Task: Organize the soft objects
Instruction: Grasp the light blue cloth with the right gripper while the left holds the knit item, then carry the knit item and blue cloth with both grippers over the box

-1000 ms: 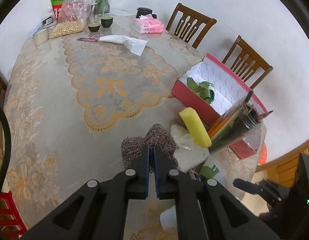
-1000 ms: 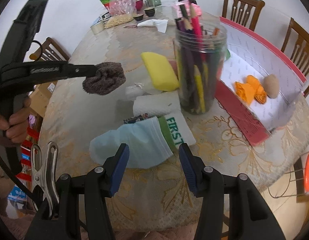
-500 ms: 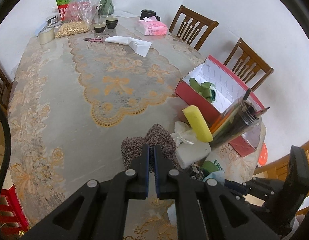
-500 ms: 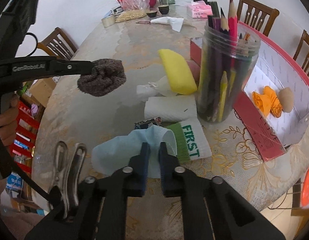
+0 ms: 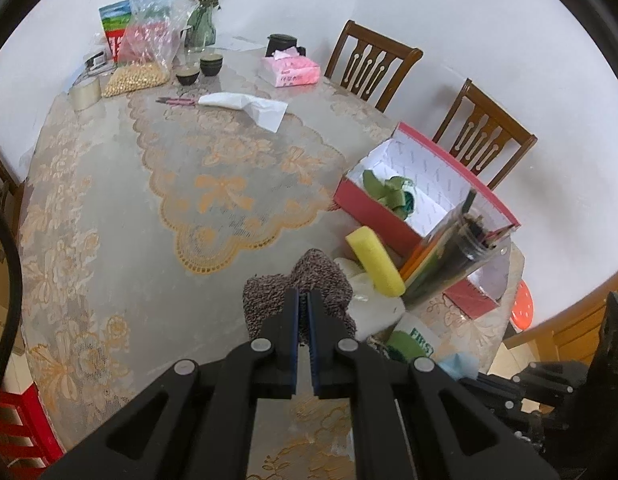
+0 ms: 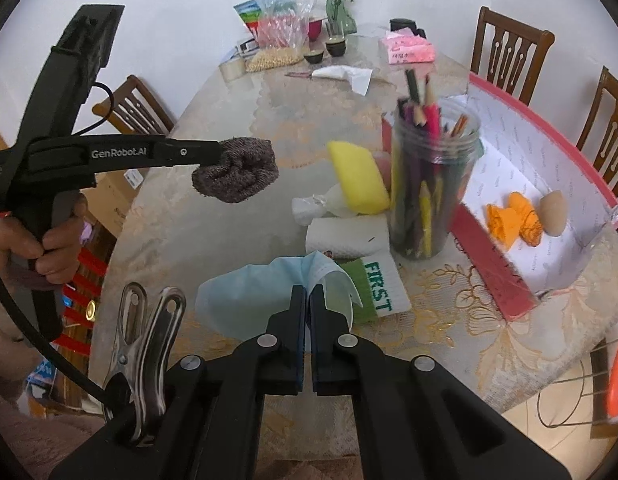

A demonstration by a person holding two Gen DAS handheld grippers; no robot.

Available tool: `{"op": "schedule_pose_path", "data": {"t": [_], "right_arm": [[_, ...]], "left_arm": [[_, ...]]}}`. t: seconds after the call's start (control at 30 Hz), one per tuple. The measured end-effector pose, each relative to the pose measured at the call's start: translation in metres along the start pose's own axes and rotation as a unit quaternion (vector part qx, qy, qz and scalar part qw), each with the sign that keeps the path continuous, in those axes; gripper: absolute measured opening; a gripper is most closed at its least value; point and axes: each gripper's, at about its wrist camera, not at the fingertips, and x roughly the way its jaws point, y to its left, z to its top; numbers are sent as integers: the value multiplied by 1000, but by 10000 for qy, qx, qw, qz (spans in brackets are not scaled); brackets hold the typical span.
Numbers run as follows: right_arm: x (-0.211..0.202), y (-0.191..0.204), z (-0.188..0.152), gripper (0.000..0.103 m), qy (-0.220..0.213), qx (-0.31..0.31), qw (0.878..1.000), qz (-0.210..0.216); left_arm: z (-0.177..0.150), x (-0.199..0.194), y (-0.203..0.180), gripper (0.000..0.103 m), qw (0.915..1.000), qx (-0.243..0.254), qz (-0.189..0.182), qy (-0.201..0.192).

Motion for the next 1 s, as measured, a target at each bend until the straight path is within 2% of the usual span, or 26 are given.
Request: {"op": "schedule_pose_path", "data": {"t": [0.47,0.8,1.0], "right_arm": [[-49,-25,-1,3,-411,359,9977,-412],[-85,-70,9,3,-660,710,9911,-916],[-93,-102,17,3,-740,876,9864,-1176]], "left_arm": [[34,-12,-37,4,9982,532,-176,-229],[86,-3,-61,5,9955,844,-316,-299],[113,13,-82,5,9932,1057,-395,-295]]}}
